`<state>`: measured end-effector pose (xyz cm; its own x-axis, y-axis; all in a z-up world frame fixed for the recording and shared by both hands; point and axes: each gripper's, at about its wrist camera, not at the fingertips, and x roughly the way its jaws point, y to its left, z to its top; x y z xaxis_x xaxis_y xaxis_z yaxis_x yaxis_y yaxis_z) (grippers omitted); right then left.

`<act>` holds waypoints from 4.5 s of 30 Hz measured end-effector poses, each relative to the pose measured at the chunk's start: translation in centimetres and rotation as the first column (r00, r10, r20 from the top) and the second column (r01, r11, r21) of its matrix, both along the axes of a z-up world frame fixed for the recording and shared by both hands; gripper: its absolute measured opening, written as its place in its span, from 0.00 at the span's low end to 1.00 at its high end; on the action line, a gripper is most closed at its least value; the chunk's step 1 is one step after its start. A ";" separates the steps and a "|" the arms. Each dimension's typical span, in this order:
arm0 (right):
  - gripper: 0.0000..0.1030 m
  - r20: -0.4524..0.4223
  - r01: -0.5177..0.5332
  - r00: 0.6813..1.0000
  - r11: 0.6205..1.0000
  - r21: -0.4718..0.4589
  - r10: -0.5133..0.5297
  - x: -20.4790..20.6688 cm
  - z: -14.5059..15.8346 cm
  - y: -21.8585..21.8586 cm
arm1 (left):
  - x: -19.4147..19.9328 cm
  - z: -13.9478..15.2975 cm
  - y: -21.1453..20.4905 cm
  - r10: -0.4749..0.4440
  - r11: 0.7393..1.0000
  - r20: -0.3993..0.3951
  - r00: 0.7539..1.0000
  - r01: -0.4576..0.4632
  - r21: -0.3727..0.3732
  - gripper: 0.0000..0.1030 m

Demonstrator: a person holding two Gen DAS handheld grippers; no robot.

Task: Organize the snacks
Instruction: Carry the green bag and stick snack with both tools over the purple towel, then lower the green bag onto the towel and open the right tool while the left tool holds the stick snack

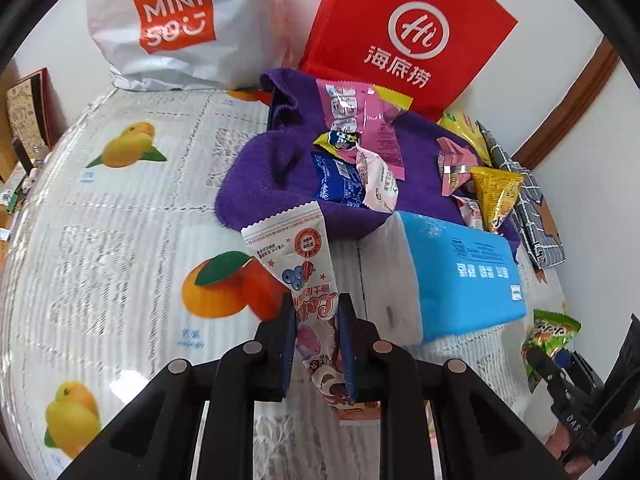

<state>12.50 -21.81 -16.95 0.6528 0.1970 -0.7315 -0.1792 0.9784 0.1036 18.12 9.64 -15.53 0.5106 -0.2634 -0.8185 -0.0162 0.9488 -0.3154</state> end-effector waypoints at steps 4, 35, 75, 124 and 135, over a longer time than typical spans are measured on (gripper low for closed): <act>0.49 0.026 -0.015 1.000 1.000 0.007 0.015 -0.2 1.4 0.1 | -1.4 1.2 0.1 0.003 1.000 0.028 1.000 -0.003 0.000 0.18; 0.49 0.179 -0.087 0.980 0.996 -0.036 0.092 9.5 11.5 3.5 | 3.3 10.3 -6.2 -0.126 0.988 0.166 0.978 0.109 0.108 0.18; 0.49 0.079 -0.161 0.983 0.986 -0.042 0.164 21.3 6.9 7.0 | 15.6 6.7 -2.6 -0.066 0.992 0.046 0.997 0.060 0.113 0.18; 0.49 -0.104 -0.279 0.959 0.945 -0.171 0.264 22.2 2.4 10.9 | 15.5 6.6 -2.1 -0.045 0.991 0.042 0.998 0.040 0.128 0.19; 0.49 -0.149 -0.249 0.964 0.949 -0.193 0.222 23.2 1.5 9.8 | 16.0 5.0 -3.5 -0.080 0.987 -0.018 0.997 0.081 0.141 0.19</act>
<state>35.65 -11.97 -15.47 0.5079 0.1689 -0.8447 -0.4057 0.9119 -0.0616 34.14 6.11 -10.51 0.4825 -0.1842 -0.8563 0.0593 0.9823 -0.1779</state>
